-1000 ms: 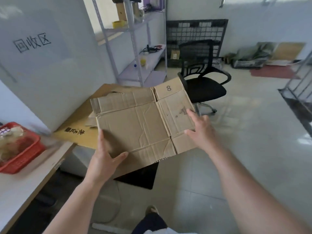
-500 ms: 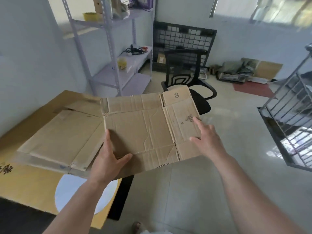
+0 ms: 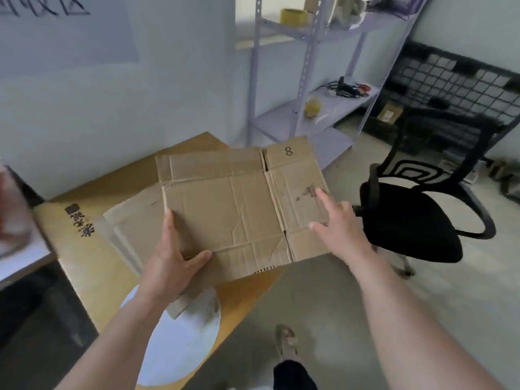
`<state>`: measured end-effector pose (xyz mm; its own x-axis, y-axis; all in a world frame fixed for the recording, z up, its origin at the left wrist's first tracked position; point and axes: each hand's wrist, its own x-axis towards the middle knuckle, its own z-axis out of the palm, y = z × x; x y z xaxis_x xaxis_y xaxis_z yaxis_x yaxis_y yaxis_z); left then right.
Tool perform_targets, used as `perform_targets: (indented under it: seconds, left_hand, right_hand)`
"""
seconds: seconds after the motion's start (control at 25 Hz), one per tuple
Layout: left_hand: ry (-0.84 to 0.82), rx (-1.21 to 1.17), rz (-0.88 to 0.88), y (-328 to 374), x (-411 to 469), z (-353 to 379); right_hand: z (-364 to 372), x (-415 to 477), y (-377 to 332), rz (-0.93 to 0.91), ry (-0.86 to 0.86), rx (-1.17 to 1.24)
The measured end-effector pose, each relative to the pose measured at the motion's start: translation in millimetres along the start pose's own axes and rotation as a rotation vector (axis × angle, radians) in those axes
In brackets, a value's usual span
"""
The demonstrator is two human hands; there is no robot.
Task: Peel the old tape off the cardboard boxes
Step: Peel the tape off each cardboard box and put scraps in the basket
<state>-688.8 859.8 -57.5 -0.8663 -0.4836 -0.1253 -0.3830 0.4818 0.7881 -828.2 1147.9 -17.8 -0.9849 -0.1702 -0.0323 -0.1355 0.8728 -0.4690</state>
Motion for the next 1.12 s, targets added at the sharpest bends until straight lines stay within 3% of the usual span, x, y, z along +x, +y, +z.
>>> perform_targets:
  seconds: [0.28,0.56,0.64,0.72,0.84,0.96,1.12]
  left_hand:
    - [0.27,-0.006,-0.291,-9,9,-15]
    - [0.302,0.011,-0.63,-14,-1,25]
    - [0.28,0.056,-0.722,-11,-4,42]
    - [0.294,0.263,-0.816,-3,2,54]
    - [0.299,0.576,-0.764,8,18,72]
    - [0.253,0.675,-0.594,12,37,93]
    - [0.249,0.685,-0.505,7,51,107]
  right_hand:
    - [47,121,-59,-0.346,-0.269,0.011]
    - [93,168,-57,-0.485,-0.558,-0.132]
    - [101,168,-49,-0.464,-0.571,-0.197]
    - [107,167,-44,-0.494,-0.449,-0.325]
    - [121,161,-55,-0.697,-0.298,-0.369]
    - [140,151,-80,-0.925,-0.414,-0.337]
    - [159,157,-87,-1.03,-0.433,-0.412]
